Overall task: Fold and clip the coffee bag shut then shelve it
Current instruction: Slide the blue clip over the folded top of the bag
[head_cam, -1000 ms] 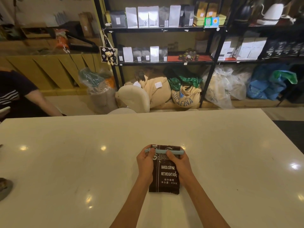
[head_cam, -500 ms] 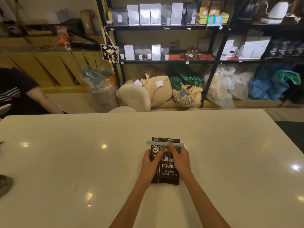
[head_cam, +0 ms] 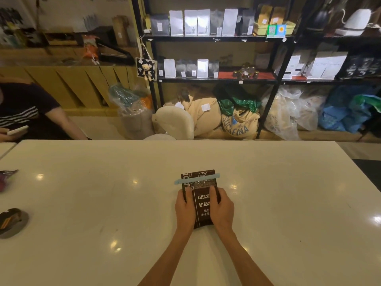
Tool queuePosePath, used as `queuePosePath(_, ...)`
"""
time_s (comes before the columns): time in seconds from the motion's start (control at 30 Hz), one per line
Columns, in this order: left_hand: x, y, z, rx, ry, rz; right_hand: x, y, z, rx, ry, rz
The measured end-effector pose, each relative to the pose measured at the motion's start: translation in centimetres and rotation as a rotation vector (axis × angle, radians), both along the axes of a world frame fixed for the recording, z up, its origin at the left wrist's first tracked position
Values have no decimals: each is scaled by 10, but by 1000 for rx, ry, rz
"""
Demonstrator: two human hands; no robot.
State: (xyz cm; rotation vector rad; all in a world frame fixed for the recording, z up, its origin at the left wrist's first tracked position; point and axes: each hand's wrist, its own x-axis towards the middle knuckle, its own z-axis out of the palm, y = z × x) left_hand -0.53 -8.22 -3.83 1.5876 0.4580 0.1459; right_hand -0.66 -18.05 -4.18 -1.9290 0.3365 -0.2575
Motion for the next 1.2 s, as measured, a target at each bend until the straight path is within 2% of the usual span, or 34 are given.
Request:
queuePosePath(0.17,-14,-1,1,-45,6,-147,-1,0,-1,121,3,-130)
queuePosePath(0.3,-15,6,8,84,-28,-123,-11,-5,9,300,51,47)
queuePosePath(0.37,-16,9,6,84,-24,-128,-16,-9,7,180,86,149)
queuePosePath(0.43,-20,9,1,85,5,-126,-20,-12,3,72,87,159)
queuePosePath(0.53,-27,12,-8,62,32,-103,-24,-7,1,23,31,106)
queuePosePath(0.67,-31,26,-1,42,8,-114,-26,8,6,86,22,22)
queuePosePath(0.77,-26,31,8,45,-17,-197,-30,15,13,169,59,-11)
queuePosePath(0.9,-19,20,6,51,36,-390,-44,-1,23,-60,118,39)
queuePosePath(1.0,-27,-11,12,34,13,-474,-62,-29,30,-156,91,-93)
queuePosePath(1.13,-50,-84,31,14,-36,-618,-103,-87,37,-27,25,-348)
queuePosePath(1.2,-64,-127,36,3,6,-716,-127,-123,40,26,20,-430)
